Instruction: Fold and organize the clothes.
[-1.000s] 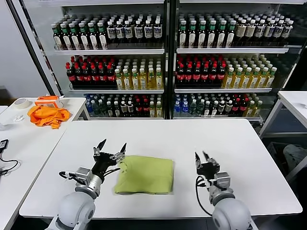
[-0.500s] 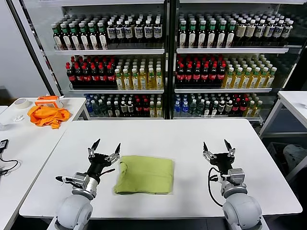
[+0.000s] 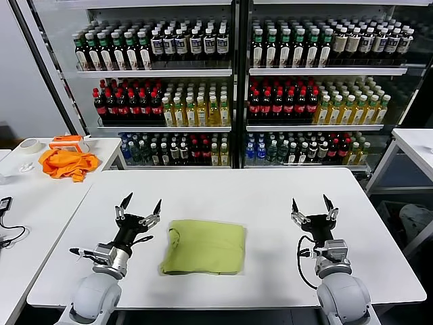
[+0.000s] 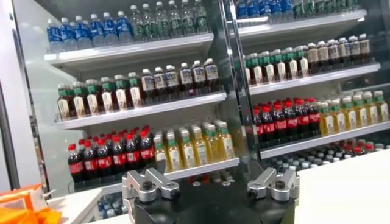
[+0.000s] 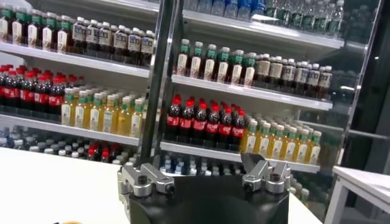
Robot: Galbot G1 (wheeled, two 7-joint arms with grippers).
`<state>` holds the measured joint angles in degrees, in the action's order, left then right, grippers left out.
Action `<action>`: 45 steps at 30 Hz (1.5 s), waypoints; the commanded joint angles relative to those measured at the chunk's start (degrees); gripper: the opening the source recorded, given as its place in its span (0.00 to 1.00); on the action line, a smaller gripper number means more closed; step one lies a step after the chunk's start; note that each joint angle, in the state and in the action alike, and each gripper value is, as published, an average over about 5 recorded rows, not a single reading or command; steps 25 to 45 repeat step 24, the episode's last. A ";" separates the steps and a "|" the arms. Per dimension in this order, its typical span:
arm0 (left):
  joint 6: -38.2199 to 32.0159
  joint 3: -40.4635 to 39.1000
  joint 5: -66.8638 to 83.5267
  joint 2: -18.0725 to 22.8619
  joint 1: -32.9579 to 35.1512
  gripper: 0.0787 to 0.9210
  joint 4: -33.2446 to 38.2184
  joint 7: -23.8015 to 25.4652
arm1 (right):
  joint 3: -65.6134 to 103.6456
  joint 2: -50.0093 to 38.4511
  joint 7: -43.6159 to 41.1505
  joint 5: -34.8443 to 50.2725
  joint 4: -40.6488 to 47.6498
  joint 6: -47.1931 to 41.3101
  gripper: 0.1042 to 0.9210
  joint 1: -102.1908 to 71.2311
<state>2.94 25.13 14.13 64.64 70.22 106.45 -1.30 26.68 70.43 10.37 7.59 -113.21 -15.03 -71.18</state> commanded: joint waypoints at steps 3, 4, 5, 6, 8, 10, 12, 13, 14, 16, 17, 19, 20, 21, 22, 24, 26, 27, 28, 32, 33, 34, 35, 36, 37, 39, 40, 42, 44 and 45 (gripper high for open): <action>-1.95 2.57 0.53 -1.74 0.42 0.88 -2.14 2.22 | -0.04 0.30 -1.88 -3.75 1.48 2.41 0.88 0.07; -1.91 2.84 0.51 -1.59 0.56 0.88 -2.25 2.43 | -0.22 0.39 -2.08 -3.70 1.57 2.85 0.88 0.01; -1.96 3.10 0.50 -1.42 0.67 0.88 -2.39 2.70 | -0.39 0.49 -2.24 -3.52 1.65 3.20 0.88 -0.05; -2.17 3.32 0.50 -1.25 0.74 0.88 -2.57 2.94 | -0.54 0.57 -2.29 -3.36 1.68 3.41 0.88 -0.12; -2.50 3.68 0.57 -1.03 0.85 0.88 -2.78 3.29 | -0.68 0.63 -2.28 -3.24 1.62 3.71 0.88 -0.29; -2.02 3.93 1.10 -1.07 1.07 0.88 -2.55 3.39 | -0.73 0.46 -2.27 -3.92 1.59 4.61 0.88 -0.51; -1.26 4.07 2.01 -1.17 1.32 0.88 -1.95 3.40 | -0.72 0.31 -2.12 -5.45 1.78 6.13 0.88 -0.62; -0.99 4.14 2.42 -1.18 1.39 0.88 -1.72 3.49 | -0.70 0.26 -2.00 -6.22 1.97 6.83 0.88 -0.62; -0.95 4.22 2.68 -1.16 1.39 0.88 -1.61 3.67 | -0.68 0.27 -1.89 -6.80 2.18 7.27 0.88 -0.57; -1.17 4.41 2.82 -1.07 1.26 0.88 -1.65 4.21 | -0.66 0.31 -1.78 -7.34 2.60 7.55 0.88 -0.43; -1.37 4.51 2.79 -1.03 1.17 0.88 -1.76 4.51 | -0.71 0.33 -1.75 -7.31 2.73 7.50 0.88 -0.38; -1.88 4.62 2.14 -1.02 1.01 0.88 -2.03 4.64 | -0.87 0.38 -1.78 -7.29 2.91 7.45 0.88 -0.37; -2.11 4.64 1.58 -1.04 0.99 0.88 -2.15 4.57 | -0.96 0.38 -1.80 -7.22 2.92 7.43 0.88 -0.40; -2.35 4.63 0.83 -1.03 1.05 0.88 -2.24 4.48 | -1.03 0.36 -1.85 -7.10 2.92 7.36 0.88 -0.45; -2.50 4.59 0.05 -0.99 1.14 0.88 -2.29 4.29 | -1.06 0.34 -1.97 -6.97 2.90 7.25 0.88 -0.50; -2.62 4.56 -0.71 -0.95 1.28 0.88 -2.31 4.23 | -1.06 0.32 -2.08 -6.81 2.89 7.15 0.88 -0.53; -2.62 4.56 -0.71 -0.95 1.28 0.88 -2.31 4.23 | -1.06 0.32 -2.08 -6.81 2.89 7.15 0.88 -0.53; -2.62 4.56 -0.71 -0.95 1.28 0.88 -2.31 4.23 | -1.06 0.32 -2.08 -6.81 2.89 7.15 0.88 -0.53; -2.62 4.56 -0.71 -0.95 1.28 0.88 -2.31 4.23 | -1.06 0.32 -2.08 -6.81 2.89 7.15 0.88 -0.53; -2.62 4.56 -0.71 -0.95 1.28 0.88 -2.31 4.23 | -1.06 0.32 -2.08 -6.81 2.89 7.15 0.88 -0.53; -2.62 4.56 -0.71 -0.95 1.28 0.88 -2.31 4.23 | -1.06 0.32 -2.08 -6.81 2.89 7.15 0.88 -0.53; -2.62 4.56 -0.71 -0.95 1.28 0.88 -2.31 4.23 | -1.06 0.32 -2.08 -6.81 2.89 7.15 0.88 -0.53; -2.62 4.56 -0.71 -0.95 1.28 0.88 -2.31 4.23 | -1.06 0.32 -2.08 -6.81 2.89 7.15 0.88 -0.53; -2.62 4.56 -0.71 -0.95 1.28 0.88 -2.31 4.23 | -1.06 0.32 -2.08 -6.81 2.89 7.15 0.88 -0.53; -2.62 4.56 -0.71 -0.95 1.28 0.88 -2.31 4.23 | -1.06 0.32 -2.08 -6.81 2.89 7.15 0.88 -0.53; -2.62 4.56 -0.71 -0.95 1.28 0.88 -2.31 4.23 | -1.06 0.32 -2.08 -6.81 2.89 7.15 0.88 -0.53; -2.62 4.56 -0.71 -0.95 1.28 0.88 -2.31 4.23 | -1.06 0.32 -2.08 -6.81 2.89 7.15 0.88 -0.53; -2.62 4.56 -0.71 -0.95 1.28 0.88 -2.31 4.23 | -1.06 0.32 -2.08 -6.81 2.89 7.15 0.88 -0.53; -2.62 4.56 -0.71 -0.95 1.28 0.88 -2.31 4.23 | -1.06 0.32 -2.08 -6.81 2.89 7.15 0.88 -0.53; -2.62 4.56 -0.71 -0.95 1.28 0.88 -2.31 4.23 | -1.06 0.32 -2.08 -6.81 2.89 7.15 0.88 -0.53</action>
